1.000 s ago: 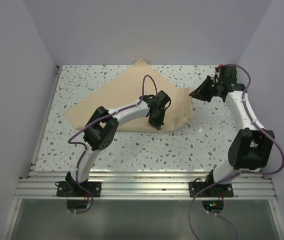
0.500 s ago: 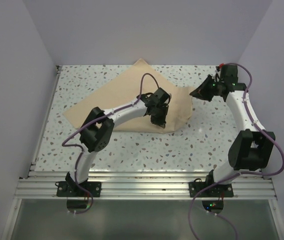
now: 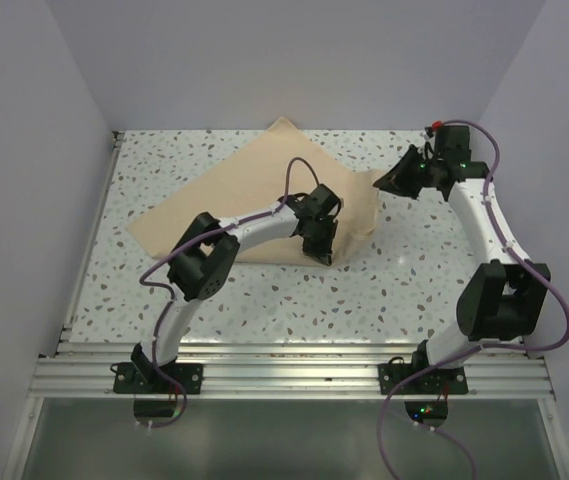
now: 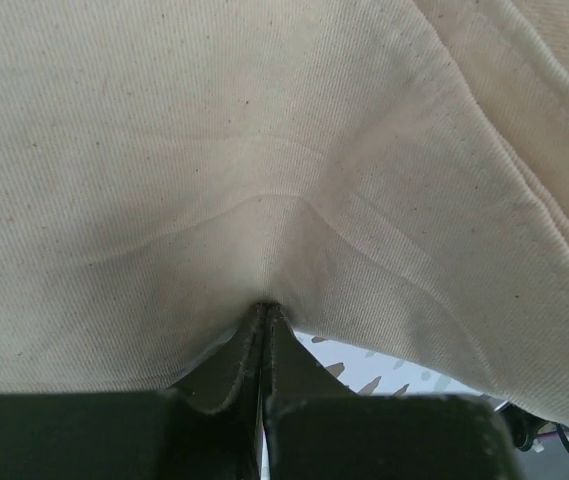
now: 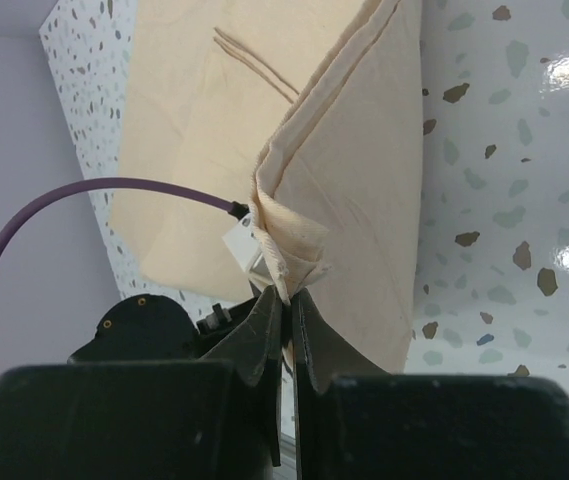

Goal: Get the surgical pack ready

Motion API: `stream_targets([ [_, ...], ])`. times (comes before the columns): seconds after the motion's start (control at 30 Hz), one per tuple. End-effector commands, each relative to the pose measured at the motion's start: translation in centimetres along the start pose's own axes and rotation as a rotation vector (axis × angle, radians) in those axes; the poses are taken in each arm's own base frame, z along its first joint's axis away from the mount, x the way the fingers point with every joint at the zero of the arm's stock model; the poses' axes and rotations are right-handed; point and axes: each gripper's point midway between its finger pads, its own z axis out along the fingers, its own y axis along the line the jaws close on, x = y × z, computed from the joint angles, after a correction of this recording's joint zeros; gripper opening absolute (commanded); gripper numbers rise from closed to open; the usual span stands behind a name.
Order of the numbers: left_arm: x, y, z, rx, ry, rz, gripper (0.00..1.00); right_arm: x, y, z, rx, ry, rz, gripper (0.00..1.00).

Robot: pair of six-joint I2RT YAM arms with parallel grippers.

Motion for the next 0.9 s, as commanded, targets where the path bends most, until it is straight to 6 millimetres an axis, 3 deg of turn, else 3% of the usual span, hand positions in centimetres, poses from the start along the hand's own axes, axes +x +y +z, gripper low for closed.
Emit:
stream_targets([
  [0.0,-0.5,0.8,-0.3,-0.022,-0.023,0.026,0.00,-0.4,3.6,-0.9,-0.058,-0.025,-0.041,0.00],
  [0.07,-1.6,0.4,-2.1,-0.022,-0.081,0.044,0.00,0.3,4.7,-0.6,-0.071,-0.014,-0.064,0.00],
  [0.17,-3.0,1.4,-5.1,-0.037,-0.135,0.029,0.00,1.4,5.9,0.0,-0.081,0.015,-0.090,0.00],
  [0.27,-5.0,4.1,-9.2,-0.049,-0.220,-0.047,0.00,1.9,7.9,0.0,-0.100,0.015,-0.128,0.00],
  [0.43,-6.6,7.5,-16.1,-0.127,-0.365,-0.105,0.00,2.6,10.0,0.8,-0.109,0.036,-0.166,0.00],
  [0.5,-6.4,9.5,-18.5,-0.171,-0.387,-0.132,0.00,3.1,11.3,1.4,-0.120,0.047,-0.183,0.00],
  [0.67,-4.2,14.8,-21.3,-0.288,-0.396,-0.223,0.00,4.8,14.3,3.7,-0.148,0.082,-0.214,0.00],
  [0.7,-3.9,15.0,-22.5,-0.286,-0.420,-0.237,0.00,5.2,14.7,4.1,-0.148,0.092,-0.224,0.00],
  [0.87,-1.8,18.5,-24.7,-0.336,-0.449,-0.326,0.00,8.4,17.9,6.7,-0.185,0.155,-0.267,0.00],
])
